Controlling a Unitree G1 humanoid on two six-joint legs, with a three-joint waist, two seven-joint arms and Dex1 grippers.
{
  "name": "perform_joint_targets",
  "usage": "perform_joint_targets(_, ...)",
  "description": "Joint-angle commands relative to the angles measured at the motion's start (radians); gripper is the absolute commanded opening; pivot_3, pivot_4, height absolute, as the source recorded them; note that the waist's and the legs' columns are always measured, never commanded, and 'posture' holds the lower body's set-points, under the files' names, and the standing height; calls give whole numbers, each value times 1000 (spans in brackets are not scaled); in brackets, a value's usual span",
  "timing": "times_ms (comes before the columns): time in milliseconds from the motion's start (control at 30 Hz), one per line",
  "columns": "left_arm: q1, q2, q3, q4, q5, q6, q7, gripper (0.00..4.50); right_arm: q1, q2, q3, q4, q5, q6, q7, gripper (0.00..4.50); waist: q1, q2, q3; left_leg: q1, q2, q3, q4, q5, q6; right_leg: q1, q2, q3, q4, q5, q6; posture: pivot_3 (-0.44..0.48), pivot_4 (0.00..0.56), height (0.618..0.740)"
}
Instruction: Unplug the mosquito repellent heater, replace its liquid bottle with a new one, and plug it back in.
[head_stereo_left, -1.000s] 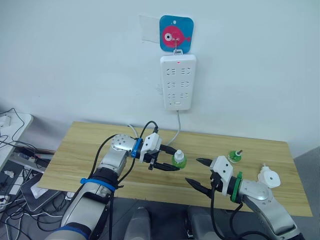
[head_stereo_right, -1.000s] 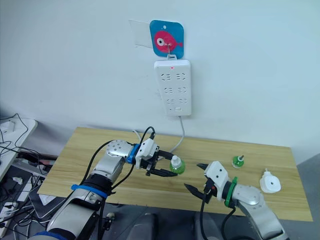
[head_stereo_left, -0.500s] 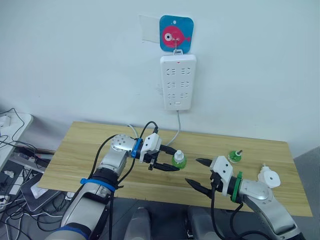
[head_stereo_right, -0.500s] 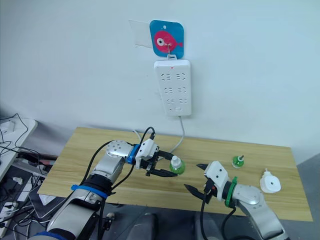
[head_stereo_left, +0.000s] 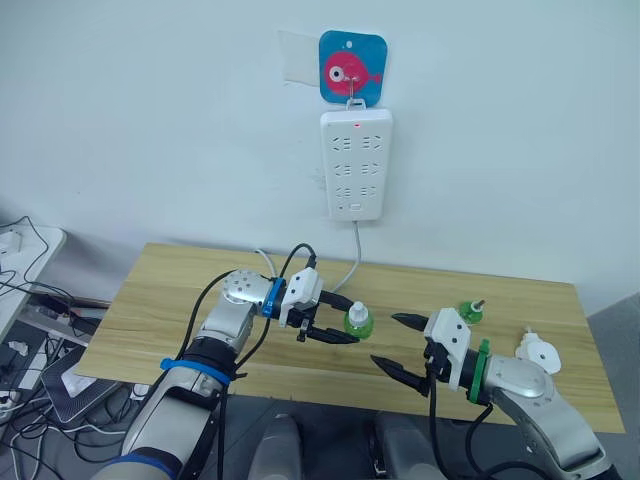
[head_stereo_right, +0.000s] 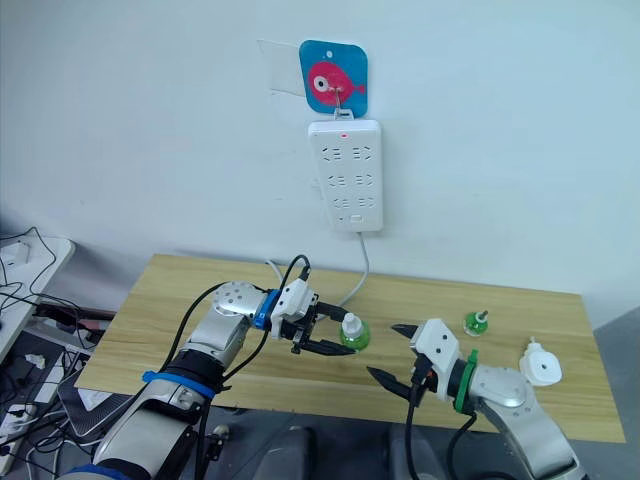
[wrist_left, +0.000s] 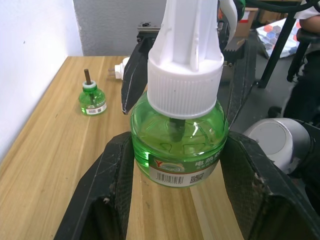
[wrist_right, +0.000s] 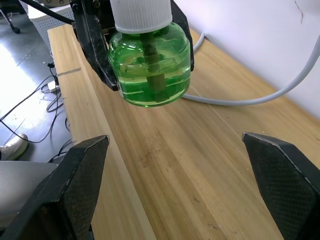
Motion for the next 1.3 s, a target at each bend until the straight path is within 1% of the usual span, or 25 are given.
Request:
perform_joint_targets(33,-2,-4,15,-24,-3,-14,3,2178,4,-7,-17,-24,16,-15,10,4458,0,0,0,0,0,0,0,0,0,0,0,0,0,0,0,0,186,740)
perform_joint_targets(300,-1,-2,15,-26,-1,-14,2,2178,9,-20,-36,-59,50,-13,26,4458,0,0,0,0,0,0,0,0,0,0,0,0,0,0,0,-2,185,740)
perform_joint_targets(433,0,-1,16,-25,-1,-16,3,2178,-10,-35,-80,-136,132,37,37,4458,0,0,0,0,0,0,0,0,0,0,0,0,0,0,0,-2,185,740)
perform_joint_targets(633,0,-3,15,-23,0,-17,2,2178,-24,-53,-85,-208,159,97,17,4458,0,0,0,0,0,0,0,0,0,0,0,0,0,0,0,-2,185,740)
perform_joint_targets(667,-2,-4,14,-20,0,-19,2,2178,-37,-55,-84,-241,171,130,1,4458,0,0,0,0,0,0,0,0,0,0,0,0,0,0,0,-7,185,740)
perform_joint_targets(733,-6,-6,14,-13,1,-22,1,2178,-81,-40,-53,-409,212,278,-96,4458,-3,0,0,0,0,0,0,0,0,0,0,0,0,0,0,-7,185,740)
perform_joint_targets(800,-8,-7,15,-11,2,-24,1,2178,-124,-22,-29,-515,246,391,-174,4458,-6,0,0,0,0,0,0,0,0,0,0,0,1,0,0,-7,185,740)
perform_joint_targets(900,-8,-8,16,-9,3,-27,0,2178,-219,31,20,-591,287,537,-283,4458,-9,0,0,0,1,-2,0,0,0,0,1,-1,1,0,0,-7,185,740)
perform_joint_targets(933,-8,-9,16,-9,3,-27,0,2178,-242,47,32,-595,295,567,-305,4458,-9,0,0,0,1,-2,0,0,0,0,1,-1,1,0,0,-7,185,740)
perform_joint_targets(1033,-5,-11,15,-14,3,-27,2,2178,-245,38,24,-535,291,553,-287,4458,-9,0,0,-1,0,-2,0,0,0,0,0,-1,0,0,0,-7,185,740)
perform_joint_targets(1167,-4,-9,16,-15,3,-27,2,2178,-211,6,-3,-496,288,503,-252,4458,-6,0,0,-1,0,-2,0,0,0,0,0,-1,-1,0,0,-1,186,740)
perform_joint_targets(1300,-1,-5,16,-19,2,-27,0,2178,-175,-21,-21,-491,287,467,-233,4458,-7,0,0,-1,0,-2,0,0,0,0,0,-1,0,0,0,-1,186,740)
